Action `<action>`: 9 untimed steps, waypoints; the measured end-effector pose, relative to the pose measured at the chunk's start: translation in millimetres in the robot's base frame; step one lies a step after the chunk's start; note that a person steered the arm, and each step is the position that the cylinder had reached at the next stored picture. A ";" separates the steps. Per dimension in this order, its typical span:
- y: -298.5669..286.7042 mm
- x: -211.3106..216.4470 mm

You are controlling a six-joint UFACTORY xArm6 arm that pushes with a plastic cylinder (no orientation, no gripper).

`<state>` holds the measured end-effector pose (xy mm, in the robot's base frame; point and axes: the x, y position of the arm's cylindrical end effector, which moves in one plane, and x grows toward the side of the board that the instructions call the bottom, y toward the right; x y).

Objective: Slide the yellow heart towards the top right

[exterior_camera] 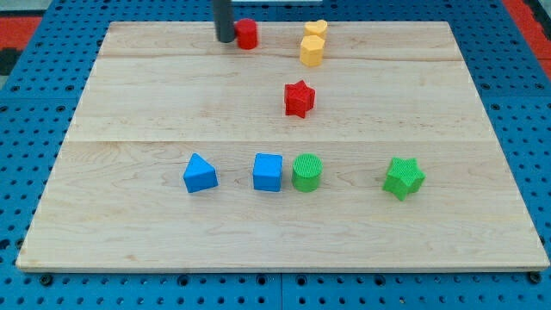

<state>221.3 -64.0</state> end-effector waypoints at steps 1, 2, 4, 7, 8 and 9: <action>-9.0 11.3; 25.3 45.3; 130.8 28.9; 192.5 38.2; 224.3 15.3; 236.1 12.1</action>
<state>233.5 172.0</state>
